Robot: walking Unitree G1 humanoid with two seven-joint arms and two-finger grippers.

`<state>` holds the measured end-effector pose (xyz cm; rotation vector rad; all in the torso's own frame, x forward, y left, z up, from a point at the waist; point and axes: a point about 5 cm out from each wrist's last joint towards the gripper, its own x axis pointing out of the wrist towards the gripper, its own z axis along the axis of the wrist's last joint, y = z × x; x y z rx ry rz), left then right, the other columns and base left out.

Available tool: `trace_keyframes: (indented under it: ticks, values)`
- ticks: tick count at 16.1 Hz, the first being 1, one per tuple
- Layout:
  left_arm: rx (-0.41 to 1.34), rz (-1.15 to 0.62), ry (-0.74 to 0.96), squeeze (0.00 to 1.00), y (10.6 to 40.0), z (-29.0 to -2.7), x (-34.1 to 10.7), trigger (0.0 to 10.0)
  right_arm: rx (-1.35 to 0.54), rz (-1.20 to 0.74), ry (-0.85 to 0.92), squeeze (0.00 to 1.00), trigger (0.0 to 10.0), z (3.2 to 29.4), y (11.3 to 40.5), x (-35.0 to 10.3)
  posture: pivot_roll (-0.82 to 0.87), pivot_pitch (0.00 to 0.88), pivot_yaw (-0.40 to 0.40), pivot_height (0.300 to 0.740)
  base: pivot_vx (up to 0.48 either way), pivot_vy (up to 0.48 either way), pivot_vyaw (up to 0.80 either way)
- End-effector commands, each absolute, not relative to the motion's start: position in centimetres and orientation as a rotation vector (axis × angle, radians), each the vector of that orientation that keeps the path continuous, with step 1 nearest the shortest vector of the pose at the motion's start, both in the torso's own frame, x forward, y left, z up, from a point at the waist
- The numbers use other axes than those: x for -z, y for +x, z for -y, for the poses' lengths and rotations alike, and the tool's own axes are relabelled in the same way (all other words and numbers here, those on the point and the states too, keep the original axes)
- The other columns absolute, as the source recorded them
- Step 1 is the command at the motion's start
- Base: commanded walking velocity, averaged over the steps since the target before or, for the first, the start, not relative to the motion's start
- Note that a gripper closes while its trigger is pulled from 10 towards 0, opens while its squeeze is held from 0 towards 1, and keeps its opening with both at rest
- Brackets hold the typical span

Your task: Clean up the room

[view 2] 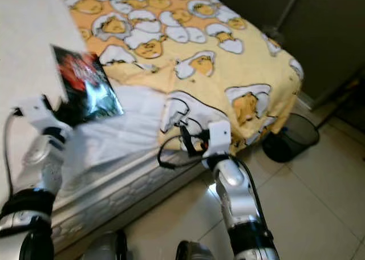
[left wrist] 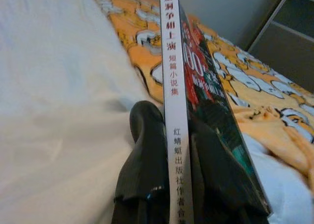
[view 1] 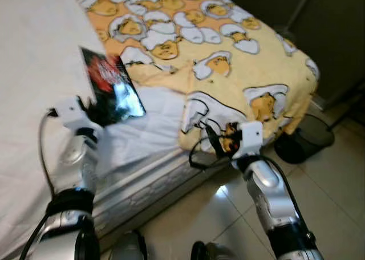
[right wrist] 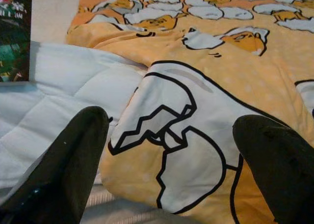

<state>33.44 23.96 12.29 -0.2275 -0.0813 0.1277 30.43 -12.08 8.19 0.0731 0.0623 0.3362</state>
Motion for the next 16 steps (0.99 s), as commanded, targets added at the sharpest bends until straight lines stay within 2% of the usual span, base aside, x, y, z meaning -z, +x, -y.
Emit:
trace_keyframes:
  ticks: [1,2,4,6,7,8,11,12,13,15,16]
  values:
    - [-0.19,0.232,-0.076,0.0,32.1,-25.5,-15.8,0.0,-0.302,-0.048,0.091,0.0,10.0,12.8,30.7,-8.2,0.06,0.0,-0.065,0.74,0.0,0.0,0.0]
    - [-0.198,0.227,-0.016,0.0,31.0,-25.5,-15.8,0.0,-0.291,-0.054,0.097,0.0,10.0,13.0,30.9,-8.0,0.07,0.0,-0.068,0.74,0.0,0.0,0.0]
    - [-0.18,0.171,-0.013,0.0,30.2,-25.2,-15.0,0.0,-0.284,-0.065,0.101,0.0,10.0,13.0,31.0,-7.7,0.09,0.0,-0.073,0.74,0.0,0.0,0.0]
    - [-0.007,-0.005,-0.078,0.0,30.2,-21.5,-11.5,0.0,-0.315,-0.076,0.096,0.0,10.0,12.5,30.9,-7.2,0.1,0.0,-0.07,0.74,0.0,0.0,0.0]
    - [0.055,-0.067,-0.088,0.0,30.0,-19.8,-10.4,1.7,-0.317,-0.08,0.097,0.0,10.0,12.4,30.7,-7.0,0.1,0.0,-0.065,0.74,0.0,0.0,0.0]
    - [0.066,-0.095,-0.088,0.0,29.9,-19.3,-10.0,10.0,-0.315,-0.083,0.099,0.0,10.0,12.3,30.6,-6.8,0.09,0.0,-0.059,0.74,0.0,0.0,0.0]
    - [0.09,-0.125,-0.087,0.0,30.3,-18.6,-9.6,10.0,-0.304,-0.088,0.107,0.0,10.0,12.2,30.0,-6.3,0.06,0.0,-0.042,0.74,0.0,0.0,0.0]
    - [0.101,-0.119,-0.088,0.88,30.5,-18.5,-9.6,10.0,-0.298,-0.093,0.106,0.0,10.0,12.3,29.8,-6.1,0.06,0.003,-0.037,0.74,0.0,0.0,0.0]
    - [0.112,-0.127,-0.086,1.0,30.6,-18.4,-9.5,10.0,-0.293,-0.096,0.104,0.0,10.0,12.5,29.7,-5.9,0.05,0.008,-0.033,0.74,0.0,0.0,0.0]
    - [0.098,-0.133,-0.105,1.0,31.1,-18.5,-9.8,10.0,-0.277,-0.099,0.102,0.0,10.0,12.9,29.4,-5.7,0.04,0.013,-0.03,0.74,0.0,0.0,0.0]
    - [0.078,-0.142,-0.124,0.7,31.4,-18.7,-9.8,10.0,-0.274,-0.099,0.101,0.0,10.0,13.0,29.4,-5.6,0.04,0.016,-0.031,0.74,0.0,0.0,0.0]
